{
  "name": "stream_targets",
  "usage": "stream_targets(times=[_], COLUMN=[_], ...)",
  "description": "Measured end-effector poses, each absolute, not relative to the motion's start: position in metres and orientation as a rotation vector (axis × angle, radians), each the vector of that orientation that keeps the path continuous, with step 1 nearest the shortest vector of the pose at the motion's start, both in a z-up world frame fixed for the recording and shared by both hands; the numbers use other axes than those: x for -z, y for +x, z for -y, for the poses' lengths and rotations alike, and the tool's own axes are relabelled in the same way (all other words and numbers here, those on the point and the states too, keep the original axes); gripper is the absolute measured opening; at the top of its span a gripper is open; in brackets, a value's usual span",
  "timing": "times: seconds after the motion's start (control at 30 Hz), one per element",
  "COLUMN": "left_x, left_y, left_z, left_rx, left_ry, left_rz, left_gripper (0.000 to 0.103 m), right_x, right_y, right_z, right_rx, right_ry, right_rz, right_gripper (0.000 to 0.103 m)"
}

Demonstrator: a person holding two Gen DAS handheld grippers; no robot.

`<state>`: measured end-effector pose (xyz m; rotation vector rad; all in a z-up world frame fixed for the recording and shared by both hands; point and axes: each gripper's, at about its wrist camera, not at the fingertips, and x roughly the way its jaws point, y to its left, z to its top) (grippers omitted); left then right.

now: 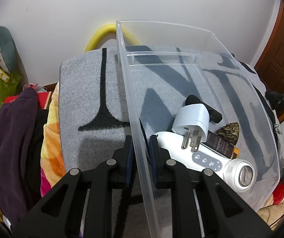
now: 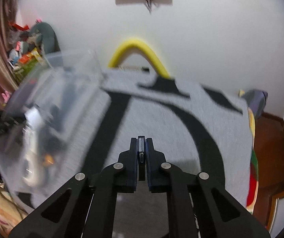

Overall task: Organize rigid objects
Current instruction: 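Carry the black USB adapter into the box and release it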

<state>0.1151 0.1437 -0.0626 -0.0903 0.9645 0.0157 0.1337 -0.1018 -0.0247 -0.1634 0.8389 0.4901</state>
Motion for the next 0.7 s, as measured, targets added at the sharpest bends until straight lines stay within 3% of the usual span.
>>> stream_targets(times=[0.33, 0.7], left_x=[0.062, 0.062], left_y=[0.116, 0.116], left_z=[-0.144, -0.144], left_rx=[-0.015, -0.014], left_ry=[-0.092, -0.093], left_rz=[-0.964, -0.962], left_gripper=[0.016, 0.016], right_x=[-0.038, 0.010], right_y=[0.107, 0.106], right_z=[0.017, -0.058], right_rx=[-0.670, -0.764], right_ry=[-0.203, -0.311], right_rz=[-0.673, -0.782], right_gripper=[0.007, 0.007])
